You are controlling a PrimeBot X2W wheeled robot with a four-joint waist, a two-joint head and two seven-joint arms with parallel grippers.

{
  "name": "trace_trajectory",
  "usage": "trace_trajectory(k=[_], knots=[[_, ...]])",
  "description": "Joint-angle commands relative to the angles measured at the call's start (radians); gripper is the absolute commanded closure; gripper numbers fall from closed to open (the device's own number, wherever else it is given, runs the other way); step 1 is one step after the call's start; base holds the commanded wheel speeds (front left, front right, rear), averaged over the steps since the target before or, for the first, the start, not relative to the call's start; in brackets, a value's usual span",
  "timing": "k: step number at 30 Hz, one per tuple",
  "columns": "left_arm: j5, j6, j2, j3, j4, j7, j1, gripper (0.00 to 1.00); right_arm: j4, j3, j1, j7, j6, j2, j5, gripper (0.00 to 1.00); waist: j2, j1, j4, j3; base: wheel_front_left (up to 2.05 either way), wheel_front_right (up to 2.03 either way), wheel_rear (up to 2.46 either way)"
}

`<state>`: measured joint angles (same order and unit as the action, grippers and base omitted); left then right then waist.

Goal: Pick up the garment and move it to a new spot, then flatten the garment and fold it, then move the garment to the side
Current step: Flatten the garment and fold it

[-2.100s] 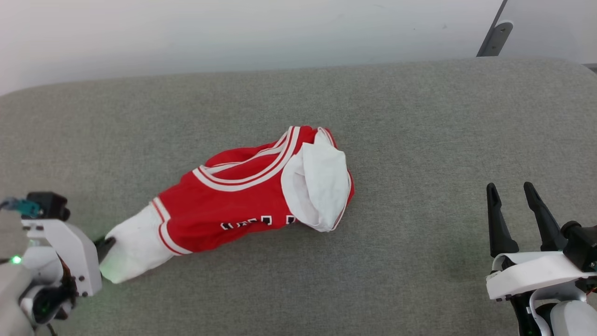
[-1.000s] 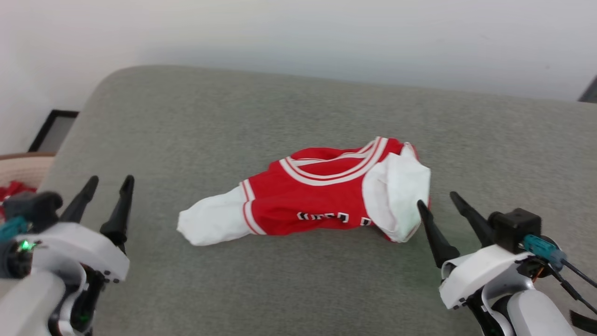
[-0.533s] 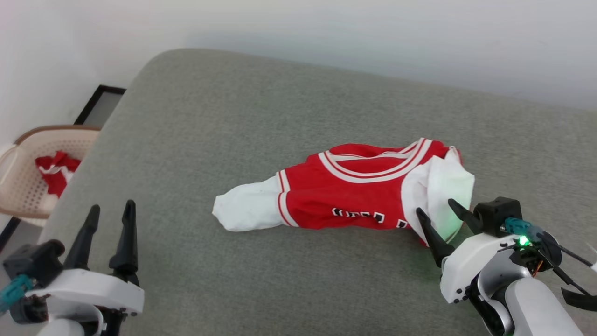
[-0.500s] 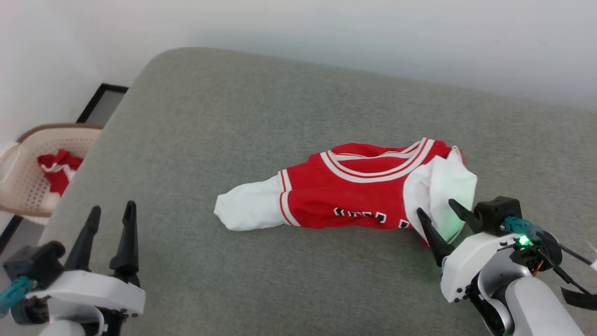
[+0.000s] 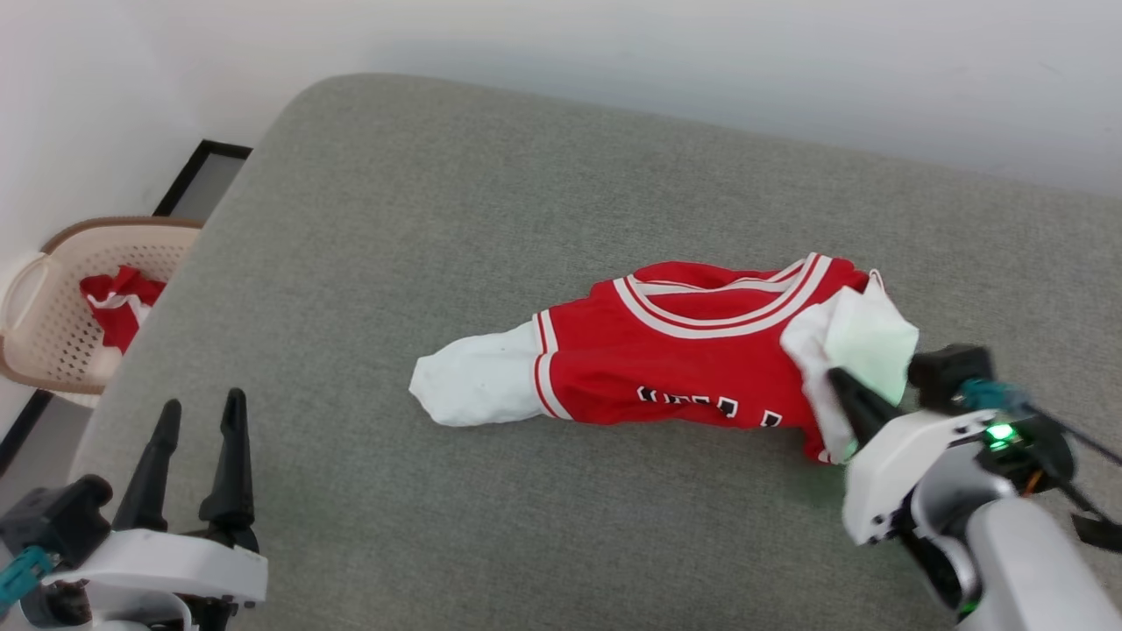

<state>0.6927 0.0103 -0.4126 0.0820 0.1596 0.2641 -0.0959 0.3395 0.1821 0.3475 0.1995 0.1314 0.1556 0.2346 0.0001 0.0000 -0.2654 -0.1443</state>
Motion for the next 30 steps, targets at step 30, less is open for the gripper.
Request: trace_trajectory(k=[30], knots=[[-0.109, 0.106, 0.083, -0.093, 0.046, 0.0, -0.008, 0.0, 0.011, -0.574, -0.093, 0.167, -0.001, 0.047, -0.11, 1.0, -0.0001, 0.0, 0.033, -0.018, 0.0, 0.0, 0.0]])
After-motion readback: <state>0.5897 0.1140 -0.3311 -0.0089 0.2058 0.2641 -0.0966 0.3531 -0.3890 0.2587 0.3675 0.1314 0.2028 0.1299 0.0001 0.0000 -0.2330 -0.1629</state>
